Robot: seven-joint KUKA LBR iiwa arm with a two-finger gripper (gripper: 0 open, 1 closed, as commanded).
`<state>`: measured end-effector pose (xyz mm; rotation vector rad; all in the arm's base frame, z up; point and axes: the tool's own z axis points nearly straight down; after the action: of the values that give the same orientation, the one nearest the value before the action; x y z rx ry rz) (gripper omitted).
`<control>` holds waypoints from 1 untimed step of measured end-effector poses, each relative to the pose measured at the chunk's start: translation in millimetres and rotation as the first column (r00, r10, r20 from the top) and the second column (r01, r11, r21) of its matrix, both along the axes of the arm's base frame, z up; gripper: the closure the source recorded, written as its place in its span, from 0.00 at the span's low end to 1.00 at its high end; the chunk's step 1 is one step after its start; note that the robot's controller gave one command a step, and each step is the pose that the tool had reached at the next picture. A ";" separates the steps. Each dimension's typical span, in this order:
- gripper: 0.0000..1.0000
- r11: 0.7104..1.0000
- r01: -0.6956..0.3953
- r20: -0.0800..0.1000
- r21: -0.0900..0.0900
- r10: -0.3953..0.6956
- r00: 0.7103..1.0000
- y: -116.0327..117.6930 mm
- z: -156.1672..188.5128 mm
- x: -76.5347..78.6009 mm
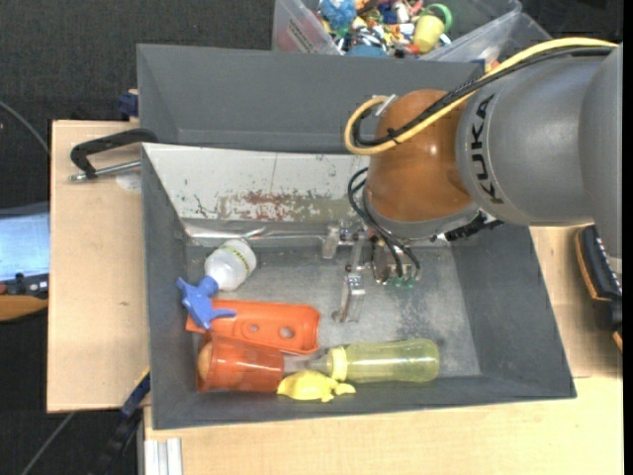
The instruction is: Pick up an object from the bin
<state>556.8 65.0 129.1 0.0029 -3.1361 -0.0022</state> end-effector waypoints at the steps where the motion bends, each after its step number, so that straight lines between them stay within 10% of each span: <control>1: 0.00 1.000 0.001 0.008 0.001 -0.001 1.000 -0.3 5.0 1.8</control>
Offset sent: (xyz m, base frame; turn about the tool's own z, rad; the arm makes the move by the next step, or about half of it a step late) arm -0.0186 0.0675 -0.0591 0.2491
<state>558.6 64.7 134.0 0.0010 -3.1444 -0.0032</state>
